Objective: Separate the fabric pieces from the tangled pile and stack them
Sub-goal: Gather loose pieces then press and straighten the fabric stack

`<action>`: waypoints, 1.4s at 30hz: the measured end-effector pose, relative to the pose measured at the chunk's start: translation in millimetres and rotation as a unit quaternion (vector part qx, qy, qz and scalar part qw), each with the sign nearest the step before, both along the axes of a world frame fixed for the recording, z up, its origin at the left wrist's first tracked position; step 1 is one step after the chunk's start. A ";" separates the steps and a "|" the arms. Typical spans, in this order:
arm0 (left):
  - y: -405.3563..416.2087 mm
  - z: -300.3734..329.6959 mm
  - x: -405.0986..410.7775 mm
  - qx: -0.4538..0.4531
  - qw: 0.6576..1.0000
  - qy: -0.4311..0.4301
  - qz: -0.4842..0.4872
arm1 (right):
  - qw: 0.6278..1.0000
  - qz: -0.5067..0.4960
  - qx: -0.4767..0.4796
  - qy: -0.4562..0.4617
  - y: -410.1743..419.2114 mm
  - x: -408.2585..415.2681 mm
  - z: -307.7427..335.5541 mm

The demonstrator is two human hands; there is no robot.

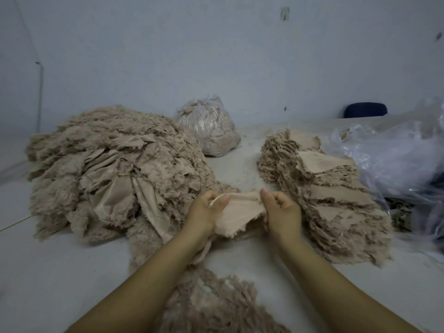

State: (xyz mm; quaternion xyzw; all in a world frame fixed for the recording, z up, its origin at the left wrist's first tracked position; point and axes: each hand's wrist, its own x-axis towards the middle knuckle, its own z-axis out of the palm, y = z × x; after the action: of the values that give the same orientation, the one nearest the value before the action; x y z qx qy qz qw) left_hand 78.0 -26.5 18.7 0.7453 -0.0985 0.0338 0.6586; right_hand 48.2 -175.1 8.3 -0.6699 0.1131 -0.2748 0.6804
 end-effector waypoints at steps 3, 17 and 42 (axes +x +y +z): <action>-0.9 3.8 25.5 0.144 0.984 -0.090 0.044 | 1.000 -0.022 0.013 0.017 -9.9 18.3 8.0; -29.5 -20.1 73.8 0.301 0.937 -0.173 0.032 | 0.944 -0.060 -0.323 -0.037 -3.1 25.7 -2.5; 76.4 6.6 41.3 0.095 0.962 0.201 -0.159 | 0.744 0.157 -0.604 0.239 -7.7 26.5 -48.9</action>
State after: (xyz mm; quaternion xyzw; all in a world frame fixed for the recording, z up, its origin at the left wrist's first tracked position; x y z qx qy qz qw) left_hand 119.3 49.8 25.4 0.7708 -0.0834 -0.2314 0.5877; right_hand 74.7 -182.7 -40.6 -0.9928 -0.0243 -0.0055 0.1171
